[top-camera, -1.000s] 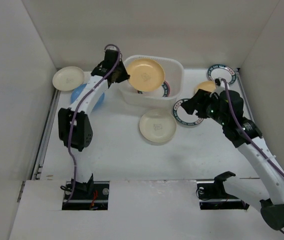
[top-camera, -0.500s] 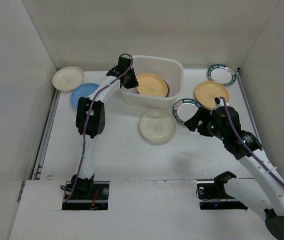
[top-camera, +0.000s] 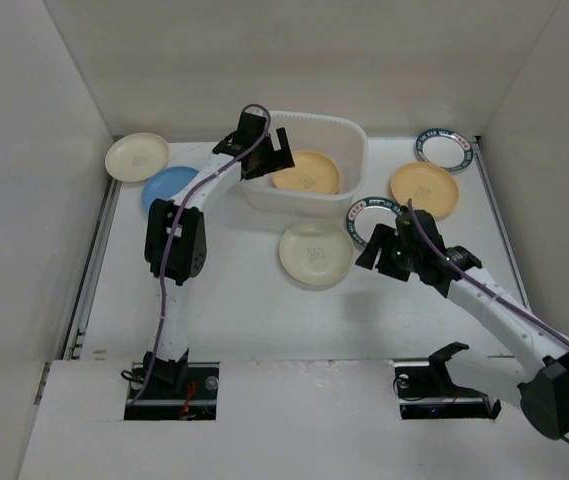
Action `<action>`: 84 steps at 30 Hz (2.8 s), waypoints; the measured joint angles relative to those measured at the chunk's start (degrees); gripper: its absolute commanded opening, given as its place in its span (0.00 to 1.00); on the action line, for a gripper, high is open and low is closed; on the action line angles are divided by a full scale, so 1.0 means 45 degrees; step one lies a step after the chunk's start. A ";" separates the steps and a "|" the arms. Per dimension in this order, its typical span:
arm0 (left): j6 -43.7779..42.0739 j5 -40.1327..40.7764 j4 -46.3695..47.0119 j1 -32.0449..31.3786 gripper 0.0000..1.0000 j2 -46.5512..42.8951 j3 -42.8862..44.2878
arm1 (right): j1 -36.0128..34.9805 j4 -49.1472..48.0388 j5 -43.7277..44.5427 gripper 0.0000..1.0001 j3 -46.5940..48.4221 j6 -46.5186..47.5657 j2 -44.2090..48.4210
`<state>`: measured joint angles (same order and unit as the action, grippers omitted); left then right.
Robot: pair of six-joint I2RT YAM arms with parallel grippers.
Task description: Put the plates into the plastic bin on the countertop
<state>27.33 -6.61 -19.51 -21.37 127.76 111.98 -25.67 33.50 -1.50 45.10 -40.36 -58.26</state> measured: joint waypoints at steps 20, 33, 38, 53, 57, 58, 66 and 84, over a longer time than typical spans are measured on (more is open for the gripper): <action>-0.0107 0.2365 0.0568 0.1991 1.00 -1.1691 -0.7135 | -0.0126 -0.3750 -0.0452 0.53 0.0010 0.0010 -0.5994; -0.0117 0.2589 -0.0680 0.3298 1.00 -1.3036 -0.9452 | -0.0039 -0.4541 -0.0534 0.06 0.0646 0.0005 -0.7470; -0.0117 0.2720 -0.0670 0.3351 1.00 -1.3027 -0.9505 | -0.0083 -0.4697 -0.0719 0.00 0.0733 0.0029 -0.7465; -0.0019 0.3201 -0.0597 0.4337 1.00 -1.3279 -1.0428 | -0.2861 -0.1277 -0.3041 0.00 0.7800 0.2074 -0.5999; 0.0228 0.3444 -0.0534 0.4337 1.00 -1.3474 -1.0982 | -0.2103 -0.1559 -0.3259 0.00 1.1186 0.2254 -0.7475; 0.0325 0.3502 -0.0525 0.4323 1.00 -1.3537 -1.1166 | -0.1787 -0.1588 -0.3235 0.00 1.1914 0.2278 -0.7961; 0.0772 0.3580 -0.0593 0.4347 1.00 -1.4265 -1.2541 | 0.1078 -0.1530 -0.2195 0.00 1.4484 0.2011 -1.1885; 0.0806 0.3385 -0.0680 0.5246 1.00 -1.5232 -1.3061 | 0.1744 -0.0763 -0.1326 0.55 1.5280 0.1821 -1.4780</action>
<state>30.96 8.62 -22.57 2.24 59.22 53.21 -17.82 30.06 -7.46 113.86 -32.16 -124.77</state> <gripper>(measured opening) 0.997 0.498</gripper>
